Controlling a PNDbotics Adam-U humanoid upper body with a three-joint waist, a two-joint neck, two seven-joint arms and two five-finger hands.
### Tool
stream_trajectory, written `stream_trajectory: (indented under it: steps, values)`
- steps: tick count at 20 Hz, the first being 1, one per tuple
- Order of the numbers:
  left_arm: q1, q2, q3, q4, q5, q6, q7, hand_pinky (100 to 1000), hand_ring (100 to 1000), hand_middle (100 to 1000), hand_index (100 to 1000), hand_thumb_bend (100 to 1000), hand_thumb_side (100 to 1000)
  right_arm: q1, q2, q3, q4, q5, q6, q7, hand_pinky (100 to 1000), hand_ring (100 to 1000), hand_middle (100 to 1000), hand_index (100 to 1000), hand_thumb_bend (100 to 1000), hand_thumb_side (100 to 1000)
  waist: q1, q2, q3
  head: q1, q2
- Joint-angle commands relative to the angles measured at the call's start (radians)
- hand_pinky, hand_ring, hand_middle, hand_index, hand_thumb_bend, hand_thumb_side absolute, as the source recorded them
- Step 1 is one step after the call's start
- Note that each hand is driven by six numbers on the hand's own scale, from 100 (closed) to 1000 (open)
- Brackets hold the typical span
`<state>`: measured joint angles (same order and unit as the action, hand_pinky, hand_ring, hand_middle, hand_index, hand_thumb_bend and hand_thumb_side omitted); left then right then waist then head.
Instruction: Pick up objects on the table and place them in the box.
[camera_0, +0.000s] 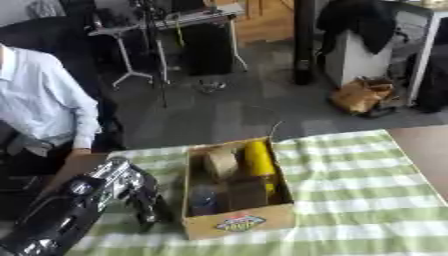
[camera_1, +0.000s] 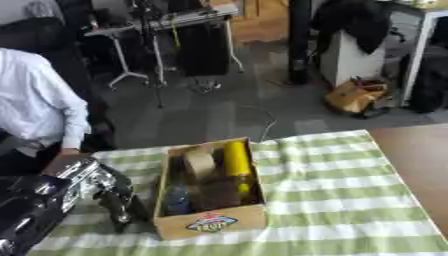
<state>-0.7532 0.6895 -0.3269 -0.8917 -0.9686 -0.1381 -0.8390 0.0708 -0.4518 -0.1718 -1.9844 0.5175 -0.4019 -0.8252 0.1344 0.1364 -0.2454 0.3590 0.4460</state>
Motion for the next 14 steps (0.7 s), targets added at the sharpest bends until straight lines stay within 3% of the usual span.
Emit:
stream_trajectory:
  steps: [1,14]
  values:
    - [-0.022,0.032,0.015,-0.019,-0.001,0.009,-0.01,317,401,374,476,285,659,-0.004,-0.016,-0.001,-0.016,-0.003,-0.08,-0.082,905,1000,920,902,100,1000,-0.004,-0.013,0.001,-0.001,-0.001]
    - [-0.038,0.034,0.022,-0.052,0.006,0.047,-0.03,308,390,364,469,263,658,-0.004,-0.015,0.004,-0.016,-0.001,-0.073,-0.082,905,1000,920,899,100,1000,-0.004,-0.014,0.003,-0.003,-0.003]
